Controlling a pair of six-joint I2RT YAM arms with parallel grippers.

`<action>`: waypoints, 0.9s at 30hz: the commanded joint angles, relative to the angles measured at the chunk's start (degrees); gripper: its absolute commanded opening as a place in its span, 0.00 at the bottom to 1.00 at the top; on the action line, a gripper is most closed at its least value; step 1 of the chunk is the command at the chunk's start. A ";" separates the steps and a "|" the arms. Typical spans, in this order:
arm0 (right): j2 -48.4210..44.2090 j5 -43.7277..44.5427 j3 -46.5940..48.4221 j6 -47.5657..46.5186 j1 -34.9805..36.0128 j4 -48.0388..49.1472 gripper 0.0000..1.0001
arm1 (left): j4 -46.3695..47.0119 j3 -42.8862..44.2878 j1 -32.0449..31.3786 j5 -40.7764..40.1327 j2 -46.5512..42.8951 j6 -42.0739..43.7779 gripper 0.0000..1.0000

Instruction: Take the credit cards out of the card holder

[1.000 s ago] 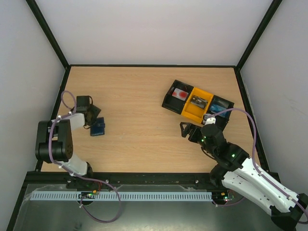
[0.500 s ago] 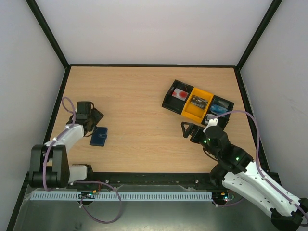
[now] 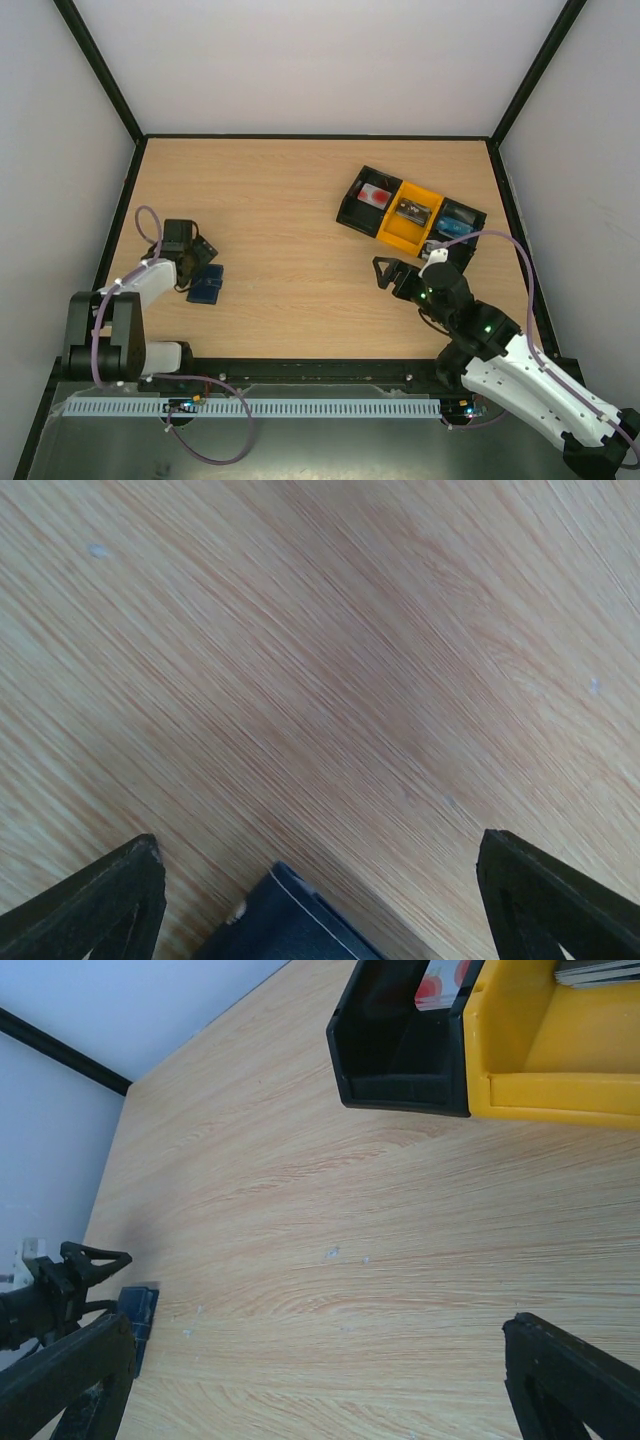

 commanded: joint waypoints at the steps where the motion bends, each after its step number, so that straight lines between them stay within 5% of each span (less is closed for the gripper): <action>1: 1.88 0.34 0.87 -0.08 -0.27 0.69 0.98 | -0.18 -2.16 -2.83 1.91 0.58 0.84 0.84; 11: 2.80 -3.87 -2.54 1.40 -0.27 4.88 0.98 | 4.81 -11.11 -14.42 7.81 -4.07 -7.45 0.69; 20: 6.13 -8.58 -3.45 2.56 -0.28 7.32 0.98 | -11.88 -8.16 -20.29 -5.03 -14.42 -18.18 0.86; 27: 7.11 -10.31 -4.36 3.38 -0.20 8.97 0.98 | -19.81 -6.82 -19.90 -10.38 -24.80 -20.85 0.86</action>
